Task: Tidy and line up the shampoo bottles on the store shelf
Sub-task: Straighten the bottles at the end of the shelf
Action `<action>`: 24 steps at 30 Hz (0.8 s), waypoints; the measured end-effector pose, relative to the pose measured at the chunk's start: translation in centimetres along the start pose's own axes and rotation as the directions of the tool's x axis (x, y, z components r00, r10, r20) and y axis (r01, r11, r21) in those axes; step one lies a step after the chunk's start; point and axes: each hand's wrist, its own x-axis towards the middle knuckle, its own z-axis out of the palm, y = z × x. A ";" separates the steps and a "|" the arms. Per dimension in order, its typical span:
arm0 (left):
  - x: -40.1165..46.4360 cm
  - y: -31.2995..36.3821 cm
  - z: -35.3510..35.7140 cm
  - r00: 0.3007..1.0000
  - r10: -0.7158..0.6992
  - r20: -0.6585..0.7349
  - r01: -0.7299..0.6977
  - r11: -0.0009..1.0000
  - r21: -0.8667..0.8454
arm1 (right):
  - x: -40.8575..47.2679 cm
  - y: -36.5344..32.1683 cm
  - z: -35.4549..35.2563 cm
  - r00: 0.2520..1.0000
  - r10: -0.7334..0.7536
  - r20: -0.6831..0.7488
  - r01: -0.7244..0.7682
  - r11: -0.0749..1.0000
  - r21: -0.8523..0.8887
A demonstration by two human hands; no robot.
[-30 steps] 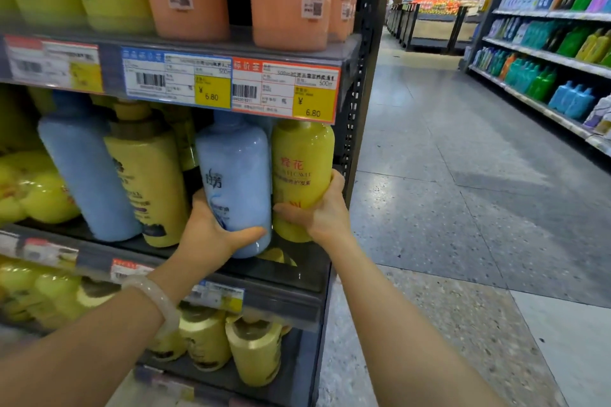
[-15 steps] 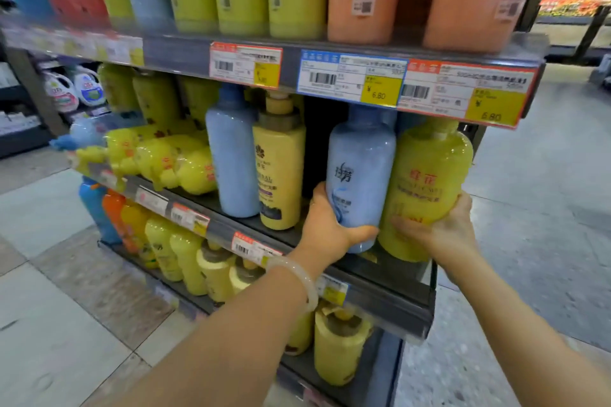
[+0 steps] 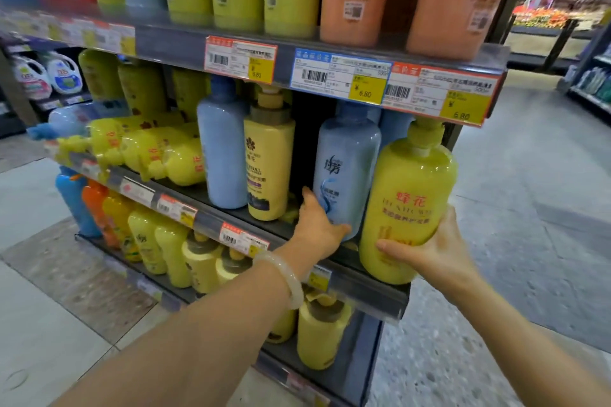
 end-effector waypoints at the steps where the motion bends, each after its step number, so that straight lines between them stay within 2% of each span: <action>1: -0.8 0.0 0.0 1.000 0.008 0.014 -0.007 1.000 -0.025 | -0.2 -0.3 0.0 1.000 -0.001 0.012 0.001 1.000 -0.022; 3: -2.8 -0.3 0.0 0.996 0.079 0.034 -0.078 0.996 -0.036 | -0.5 -0.8 0.0 0.999 -0.025 0.039 0.027 0.997 -0.072; 7: -6.0 -0.7 0.0 0.966 0.224 0.128 -0.235 0.969 0.076 | -0.7 -2.1 0.8 0.992 -0.069 0.103 0.090 0.971 -0.221; 10: -7.0 0.0 -0.1 0.938 0.293 0.187 -0.314 0.944 0.098 | -0.8 -2.7 1.5 0.993 -0.090 0.080 0.108 0.957 -0.267; 15: -7.1 -0.3 -0.8 0.937 0.283 0.203 -0.300 0.952 0.058 | -0.5 -3.0 2.2 0.993 -0.097 0.063 0.111 0.950 -0.291; 24: -8.3 0.8 1.2 0.967 0.247 0.063 -0.238 0.964 -0.116 | -0.3 -3.0 1.6 0.989 -0.100 0.109 0.132 0.929 -0.346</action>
